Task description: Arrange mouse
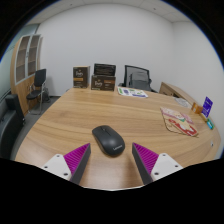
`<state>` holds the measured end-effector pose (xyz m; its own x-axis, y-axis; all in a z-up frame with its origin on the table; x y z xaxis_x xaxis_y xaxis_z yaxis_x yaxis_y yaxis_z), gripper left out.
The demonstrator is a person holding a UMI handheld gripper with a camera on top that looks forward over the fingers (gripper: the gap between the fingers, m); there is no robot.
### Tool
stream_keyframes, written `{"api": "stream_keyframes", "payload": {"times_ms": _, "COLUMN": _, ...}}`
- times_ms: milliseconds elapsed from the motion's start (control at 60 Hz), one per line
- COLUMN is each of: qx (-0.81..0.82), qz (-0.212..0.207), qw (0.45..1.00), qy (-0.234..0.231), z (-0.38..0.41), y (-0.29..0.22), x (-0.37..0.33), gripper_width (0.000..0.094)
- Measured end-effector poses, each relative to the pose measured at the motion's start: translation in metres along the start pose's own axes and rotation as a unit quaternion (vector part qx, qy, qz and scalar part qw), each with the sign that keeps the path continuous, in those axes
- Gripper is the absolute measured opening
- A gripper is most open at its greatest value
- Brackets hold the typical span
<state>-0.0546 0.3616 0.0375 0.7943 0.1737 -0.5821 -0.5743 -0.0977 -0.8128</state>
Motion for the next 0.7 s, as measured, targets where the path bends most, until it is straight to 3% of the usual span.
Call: {"api": "stream_keyframes", "payload": {"times_ms": 700, "qx": 0.034, "qz": 0.005, "qw": 0.999, "qy": -0.001, "z": -0.031, "y": -0.031, "x": 0.075, "gripper_width": 0.0855}}
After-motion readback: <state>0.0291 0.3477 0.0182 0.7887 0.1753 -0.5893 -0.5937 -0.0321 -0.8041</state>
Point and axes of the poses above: the point between the fingertips, and its own axes, seen from behind it with the camera up: z to the left, y down, x forward, the way the camera looks, the point moved 5 cm from there along -x, backward, against the way the camera looks, and after that the axes turned 13 degrees about -y, right-handed, at the moved point
